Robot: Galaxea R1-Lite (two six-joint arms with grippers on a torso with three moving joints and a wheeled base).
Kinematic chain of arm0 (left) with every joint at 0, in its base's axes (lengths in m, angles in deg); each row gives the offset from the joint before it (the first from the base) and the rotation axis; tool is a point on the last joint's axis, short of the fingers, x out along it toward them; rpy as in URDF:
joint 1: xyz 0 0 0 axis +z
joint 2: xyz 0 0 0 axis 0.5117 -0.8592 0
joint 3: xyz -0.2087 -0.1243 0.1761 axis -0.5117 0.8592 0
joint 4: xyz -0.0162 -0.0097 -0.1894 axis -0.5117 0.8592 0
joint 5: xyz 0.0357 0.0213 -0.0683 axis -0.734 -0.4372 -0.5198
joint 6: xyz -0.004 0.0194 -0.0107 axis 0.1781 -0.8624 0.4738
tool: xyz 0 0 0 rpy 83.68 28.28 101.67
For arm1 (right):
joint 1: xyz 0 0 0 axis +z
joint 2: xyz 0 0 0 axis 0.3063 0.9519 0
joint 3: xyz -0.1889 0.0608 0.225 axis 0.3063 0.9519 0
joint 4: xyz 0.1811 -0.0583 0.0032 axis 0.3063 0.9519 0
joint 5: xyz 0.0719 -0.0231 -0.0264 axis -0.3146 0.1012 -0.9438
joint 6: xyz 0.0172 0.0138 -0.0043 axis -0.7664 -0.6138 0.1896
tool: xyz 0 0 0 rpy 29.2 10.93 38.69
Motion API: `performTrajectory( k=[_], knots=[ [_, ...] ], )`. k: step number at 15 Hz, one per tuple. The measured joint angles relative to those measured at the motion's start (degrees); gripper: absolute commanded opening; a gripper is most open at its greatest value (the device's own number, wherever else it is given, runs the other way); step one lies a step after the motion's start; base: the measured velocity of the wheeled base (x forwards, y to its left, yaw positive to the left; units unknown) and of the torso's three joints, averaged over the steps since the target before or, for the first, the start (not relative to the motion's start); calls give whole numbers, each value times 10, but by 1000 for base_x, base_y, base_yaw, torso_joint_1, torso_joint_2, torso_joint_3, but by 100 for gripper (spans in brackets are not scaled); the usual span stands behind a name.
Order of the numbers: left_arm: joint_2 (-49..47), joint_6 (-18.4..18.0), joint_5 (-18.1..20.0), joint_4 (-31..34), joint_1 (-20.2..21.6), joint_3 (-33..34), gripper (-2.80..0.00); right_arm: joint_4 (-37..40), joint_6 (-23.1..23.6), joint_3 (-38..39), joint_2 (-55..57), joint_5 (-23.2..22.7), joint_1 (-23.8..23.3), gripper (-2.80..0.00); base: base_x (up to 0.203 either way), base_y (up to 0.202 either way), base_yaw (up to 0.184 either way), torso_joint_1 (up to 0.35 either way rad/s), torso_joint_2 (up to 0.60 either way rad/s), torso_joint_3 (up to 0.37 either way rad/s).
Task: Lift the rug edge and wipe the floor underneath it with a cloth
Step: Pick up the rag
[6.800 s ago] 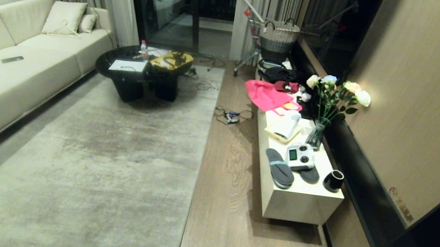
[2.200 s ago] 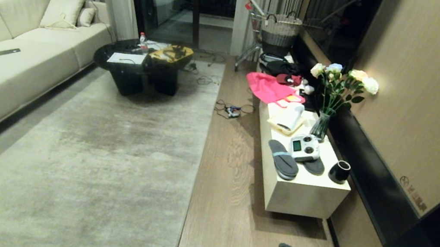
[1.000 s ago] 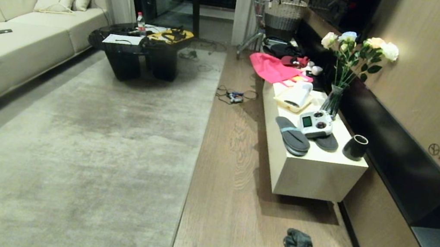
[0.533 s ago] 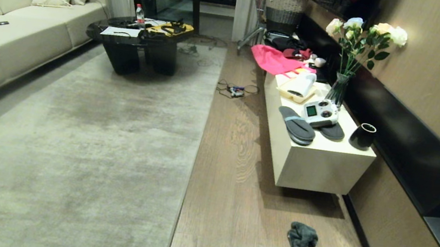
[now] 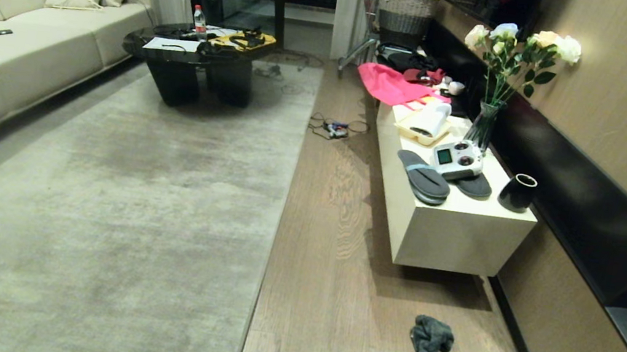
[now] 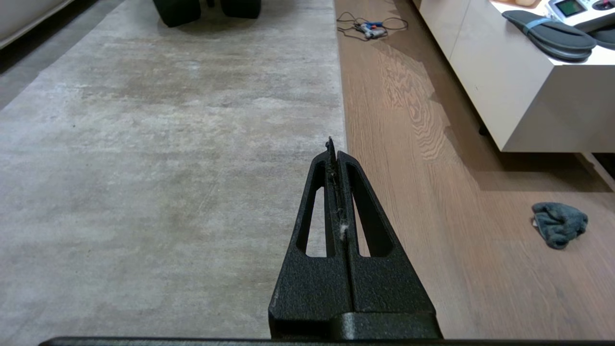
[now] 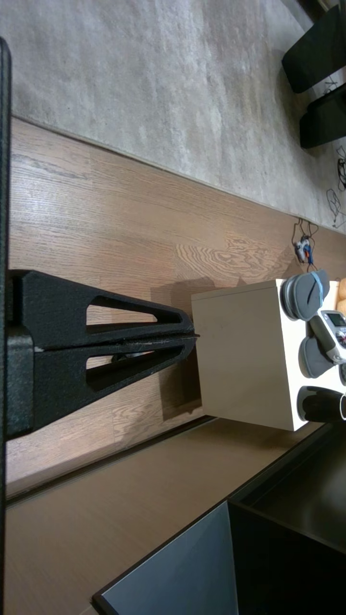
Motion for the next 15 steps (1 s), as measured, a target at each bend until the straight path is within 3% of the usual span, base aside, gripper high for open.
performTrajectory(
  k=[15],
  knots=[
    [0,0,0,0,0,0,-280,0,0,0,0,0,0,-280,0,0,0,2,21,22]
  ],
)
